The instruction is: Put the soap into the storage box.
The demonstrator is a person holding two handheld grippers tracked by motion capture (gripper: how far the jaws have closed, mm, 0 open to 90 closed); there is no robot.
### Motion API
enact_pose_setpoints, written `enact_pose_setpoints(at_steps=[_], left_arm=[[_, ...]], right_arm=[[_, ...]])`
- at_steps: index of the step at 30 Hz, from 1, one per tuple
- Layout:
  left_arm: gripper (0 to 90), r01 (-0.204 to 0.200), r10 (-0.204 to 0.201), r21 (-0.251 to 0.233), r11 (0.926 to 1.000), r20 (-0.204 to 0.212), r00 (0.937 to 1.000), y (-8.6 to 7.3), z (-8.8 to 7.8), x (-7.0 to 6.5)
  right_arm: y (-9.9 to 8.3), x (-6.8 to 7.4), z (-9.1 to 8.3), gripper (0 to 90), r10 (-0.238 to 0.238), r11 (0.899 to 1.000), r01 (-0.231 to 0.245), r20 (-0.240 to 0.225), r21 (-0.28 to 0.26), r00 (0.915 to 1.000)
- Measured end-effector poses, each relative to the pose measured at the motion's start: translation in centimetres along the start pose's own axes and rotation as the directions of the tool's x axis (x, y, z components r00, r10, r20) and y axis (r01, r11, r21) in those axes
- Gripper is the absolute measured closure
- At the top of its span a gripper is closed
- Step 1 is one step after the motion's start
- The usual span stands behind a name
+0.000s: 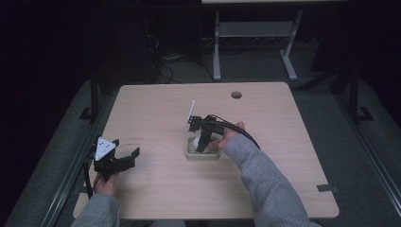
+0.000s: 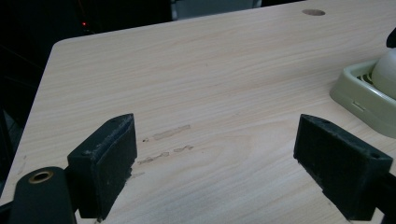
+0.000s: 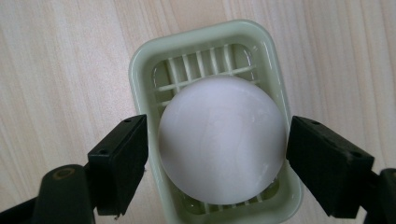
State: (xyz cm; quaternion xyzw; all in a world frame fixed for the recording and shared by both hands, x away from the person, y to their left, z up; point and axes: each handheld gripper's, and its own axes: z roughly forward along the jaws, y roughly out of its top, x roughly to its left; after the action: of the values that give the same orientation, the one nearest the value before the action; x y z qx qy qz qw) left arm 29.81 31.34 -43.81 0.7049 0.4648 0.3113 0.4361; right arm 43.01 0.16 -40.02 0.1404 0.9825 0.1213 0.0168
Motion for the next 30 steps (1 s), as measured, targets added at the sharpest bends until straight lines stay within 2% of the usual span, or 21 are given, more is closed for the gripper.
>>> enact_pose_setpoints(at_steps=[13, 20, 30], left_arm=[[12.9, 0.008, -0.008, -0.006, 1.0000, 0.000, 1.0000, 0.0, 0.1, -0.1], [12.9, -0.009, 0.009, 0.001, 1.0000, 0.005, 0.9999, 0.2, 0.3, -0.3], [12.9, -0.008, 0.008, 0.001, 1.0000, 0.004, 1.0000, 0.1, 0.3, -0.3]], right_arm=[[-0.7, -0.2, -1.2, 21.2, 0.025, 0.999, -0.025, 0.009, -0.035, 0.9997], [-1.0, -0.1, -1.7, 21.5, 0.028, 0.999, -0.028, 0.012, -0.041, 0.9995], [-1.7, -0.3, -2.7, 22.0, 0.047, 0.996, -0.046, 0.009, -0.074, 0.9988]])
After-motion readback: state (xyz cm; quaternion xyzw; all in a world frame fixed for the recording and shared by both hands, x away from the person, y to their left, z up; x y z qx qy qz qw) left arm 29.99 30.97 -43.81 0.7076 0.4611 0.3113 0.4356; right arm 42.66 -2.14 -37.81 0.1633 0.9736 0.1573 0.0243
